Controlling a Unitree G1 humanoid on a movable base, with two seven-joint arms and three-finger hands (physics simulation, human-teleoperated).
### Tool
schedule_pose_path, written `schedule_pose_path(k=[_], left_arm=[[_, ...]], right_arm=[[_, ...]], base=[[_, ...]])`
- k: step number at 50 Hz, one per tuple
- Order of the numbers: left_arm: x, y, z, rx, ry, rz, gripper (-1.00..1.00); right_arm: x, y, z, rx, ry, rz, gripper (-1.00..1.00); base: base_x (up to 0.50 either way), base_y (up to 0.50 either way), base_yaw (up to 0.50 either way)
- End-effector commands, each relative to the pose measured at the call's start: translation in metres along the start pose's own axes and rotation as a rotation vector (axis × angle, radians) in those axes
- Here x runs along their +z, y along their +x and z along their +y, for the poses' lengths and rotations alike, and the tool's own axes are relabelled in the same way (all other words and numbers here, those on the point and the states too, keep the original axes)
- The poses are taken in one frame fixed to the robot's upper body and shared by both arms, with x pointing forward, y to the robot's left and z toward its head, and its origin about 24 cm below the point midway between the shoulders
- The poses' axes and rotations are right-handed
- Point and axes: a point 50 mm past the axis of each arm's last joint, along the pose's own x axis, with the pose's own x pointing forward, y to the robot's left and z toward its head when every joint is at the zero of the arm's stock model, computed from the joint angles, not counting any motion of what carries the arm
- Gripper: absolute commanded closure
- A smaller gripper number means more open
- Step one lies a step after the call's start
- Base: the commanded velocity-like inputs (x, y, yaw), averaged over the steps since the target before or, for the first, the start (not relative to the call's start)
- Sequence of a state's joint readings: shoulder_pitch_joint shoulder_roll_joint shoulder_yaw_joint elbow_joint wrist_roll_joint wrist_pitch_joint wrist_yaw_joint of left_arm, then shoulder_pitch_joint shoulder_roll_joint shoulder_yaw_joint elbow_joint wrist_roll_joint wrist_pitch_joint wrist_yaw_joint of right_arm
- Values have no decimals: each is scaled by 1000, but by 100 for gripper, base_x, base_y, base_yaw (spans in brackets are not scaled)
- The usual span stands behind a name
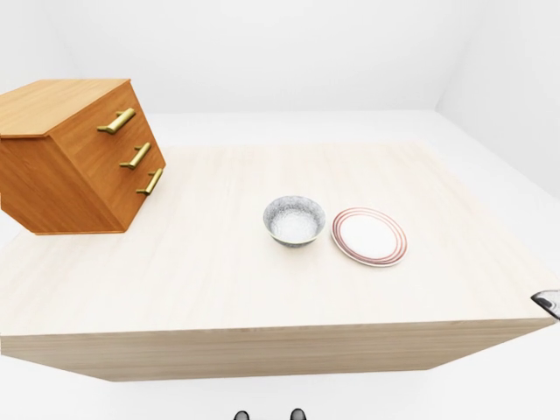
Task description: Put the bowl on top of the cabinet.
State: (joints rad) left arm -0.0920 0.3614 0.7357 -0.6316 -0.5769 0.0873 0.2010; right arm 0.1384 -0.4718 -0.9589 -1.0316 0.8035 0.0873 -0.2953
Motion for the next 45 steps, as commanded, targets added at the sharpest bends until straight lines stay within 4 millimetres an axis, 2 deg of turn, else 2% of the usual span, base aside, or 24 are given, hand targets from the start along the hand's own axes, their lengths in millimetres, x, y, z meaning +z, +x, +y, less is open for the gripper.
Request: schedule_pose_path(k=[1, 25, 31, 37, 45], left_arm=[[8, 2, 2, 16, -16, -28, -100], [10, 3, 4, 27, -25, -32, -100], [10, 3, 4, 27, -24, -30, -100], [10, 3, 5, 30, -21, -32, -100], [11, 4, 5, 30, -22, -35, -100]], right_arm=[[6, 1, 1, 4, 12, -6, -100], [5, -1, -1, 7, -8, -2, -100], [7, -1, -4, -6, -38, 11, -100], [1, -3, 0, 12, -53, 16, -100], [1, -4, 1, 23, -72, 8, -100]], base=[[50, 0, 0], [50, 0, 0], [4, 0, 0], [0, 0, 0], [0, 39, 0]])
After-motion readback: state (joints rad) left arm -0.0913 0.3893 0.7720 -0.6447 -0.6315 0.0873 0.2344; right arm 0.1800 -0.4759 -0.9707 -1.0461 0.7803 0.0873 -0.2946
